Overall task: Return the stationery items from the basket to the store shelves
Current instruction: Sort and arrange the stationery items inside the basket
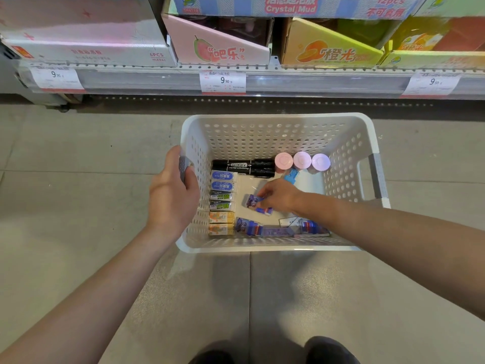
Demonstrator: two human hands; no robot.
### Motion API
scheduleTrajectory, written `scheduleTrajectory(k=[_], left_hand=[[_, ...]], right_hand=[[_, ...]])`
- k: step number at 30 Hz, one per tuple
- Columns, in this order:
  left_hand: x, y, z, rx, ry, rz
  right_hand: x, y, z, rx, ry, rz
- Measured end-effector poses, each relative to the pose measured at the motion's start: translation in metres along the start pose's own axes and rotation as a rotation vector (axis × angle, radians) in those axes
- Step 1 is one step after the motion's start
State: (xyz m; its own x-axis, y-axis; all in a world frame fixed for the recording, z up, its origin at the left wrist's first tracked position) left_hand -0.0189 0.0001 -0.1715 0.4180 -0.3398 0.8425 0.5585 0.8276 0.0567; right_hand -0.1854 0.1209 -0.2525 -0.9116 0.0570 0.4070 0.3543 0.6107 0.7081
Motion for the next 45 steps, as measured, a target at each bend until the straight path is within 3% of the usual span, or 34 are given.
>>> scheduleTrajectory(k=[7,15,18,23,28,30,32,34,37,39,45], left_hand=[[0.000,-0.001,0.000,0.002,0.005,0.000],[0.000,-0.001,0.000,0.020,0.000,-0.024],[0.000,-0.001,-0.001,0.020,0.000,-0.020],[0.002,0.001,0.002,0.008,-0.005,-0.018],[0.004,0.002,0.006,-0.007,0.001,-0.010],[0.004,0.001,0.004,-0.004,0.003,-0.003],[0.003,0.000,0.003,0.006,0.003,-0.005],[0.003,0.000,0.003,0.011,0.012,-0.013],[0.003,0.001,0.004,0.005,0.019,-0.017],[0.003,0.000,0.004,0.008,0.018,-0.014],[0.002,0.000,0.003,0.008,0.001,0.008]], right_hand=[[-0.019,-0.004,-0.006,0.177,0.203,-0.044],[-0.024,-0.006,-0.006,0.262,0.224,-0.091],[-0.017,-0.005,-0.002,0.243,0.125,-0.167],[-0.003,-0.004,0.009,0.079,-0.247,-0.286],[-0.001,-0.002,0.013,0.052,-0.310,-0.386],[-0.001,0.000,0.010,0.122,-0.205,-0.385],[0.006,0.003,0.005,0.234,-0.037,-0.272],[0.018,0.009,0.000,0.318,0.287,-0.204],[0.027,0.025,0.007,0.242,0.973,-0.384],[0.026,0.032,0.017,0.220,1.239,-0.470],[0.022,0.039,0.032,0.333,1.410,-0.452]])
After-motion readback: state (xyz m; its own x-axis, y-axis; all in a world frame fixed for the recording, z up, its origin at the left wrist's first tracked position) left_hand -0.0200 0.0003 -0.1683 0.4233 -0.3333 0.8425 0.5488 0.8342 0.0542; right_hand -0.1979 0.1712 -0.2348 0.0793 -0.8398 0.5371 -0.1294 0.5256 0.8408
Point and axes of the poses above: each hand's wrist, its own y-axis away from the middle knuckle, its own x-axis out of the back of the hand, z = x × y, the point moved 2 cm from there along -y, towards the middle knuckle, and after that the axes turned 11 degrees about -y, right-handed, at the moved point
